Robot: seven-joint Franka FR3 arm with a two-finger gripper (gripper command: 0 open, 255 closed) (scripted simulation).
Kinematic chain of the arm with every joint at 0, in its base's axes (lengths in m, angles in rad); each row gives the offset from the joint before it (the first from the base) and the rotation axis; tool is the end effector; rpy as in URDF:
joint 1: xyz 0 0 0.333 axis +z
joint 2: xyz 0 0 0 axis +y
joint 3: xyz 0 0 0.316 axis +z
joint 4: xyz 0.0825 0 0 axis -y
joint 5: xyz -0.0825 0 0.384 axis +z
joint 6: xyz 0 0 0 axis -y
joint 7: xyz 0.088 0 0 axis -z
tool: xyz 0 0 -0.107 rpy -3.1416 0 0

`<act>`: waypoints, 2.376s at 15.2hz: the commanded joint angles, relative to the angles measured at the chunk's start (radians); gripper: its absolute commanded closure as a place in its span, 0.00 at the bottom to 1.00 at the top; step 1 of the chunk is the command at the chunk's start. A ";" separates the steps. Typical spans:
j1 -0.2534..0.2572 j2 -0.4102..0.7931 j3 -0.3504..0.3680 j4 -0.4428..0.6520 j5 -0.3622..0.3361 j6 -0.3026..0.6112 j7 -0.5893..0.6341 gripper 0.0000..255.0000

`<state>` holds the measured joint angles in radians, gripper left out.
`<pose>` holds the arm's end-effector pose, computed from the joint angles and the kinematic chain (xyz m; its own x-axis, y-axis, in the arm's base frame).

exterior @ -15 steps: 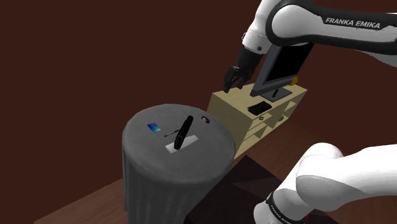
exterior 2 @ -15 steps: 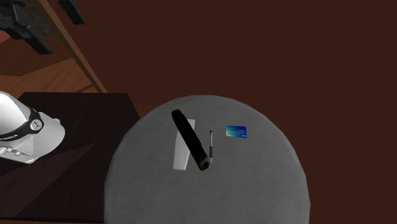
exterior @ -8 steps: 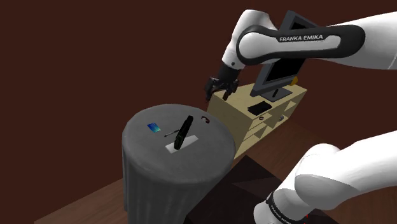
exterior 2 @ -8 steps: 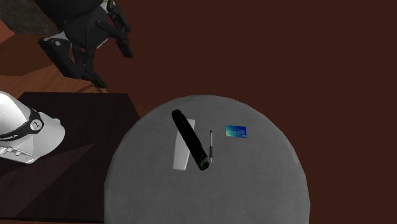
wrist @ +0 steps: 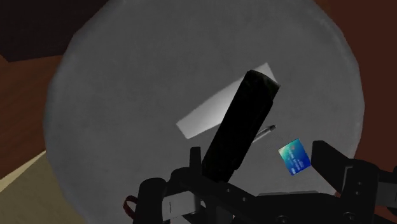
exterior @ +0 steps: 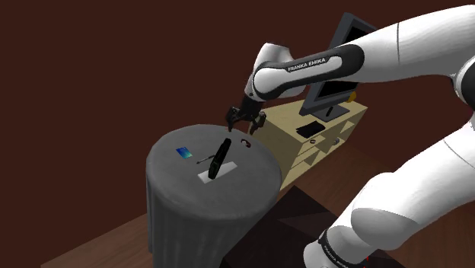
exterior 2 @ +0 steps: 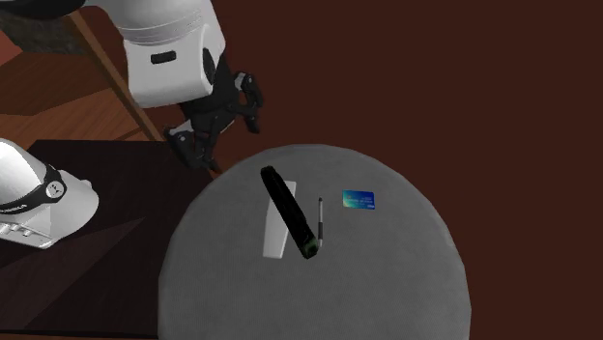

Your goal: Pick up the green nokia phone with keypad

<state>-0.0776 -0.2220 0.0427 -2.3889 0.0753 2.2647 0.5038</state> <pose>0.4729 -0.0143 0.4141 0.8310 -0.5532 0.0589 -0.5472 -0.8318 -0.0928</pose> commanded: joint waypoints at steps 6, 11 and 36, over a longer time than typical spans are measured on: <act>-0.017 0.253 0.000 0.067 0.050 0.179 0.182 0.00; -0.022 0.442 -0.011 0.152 0.101 0.281 0.288 0.00; -0.023 0.485 -0.010 0.157 0.112 0.318 0.288 1.00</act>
<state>-0.1013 0.2751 0.0336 -2.2313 0.1895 2.5930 0.7892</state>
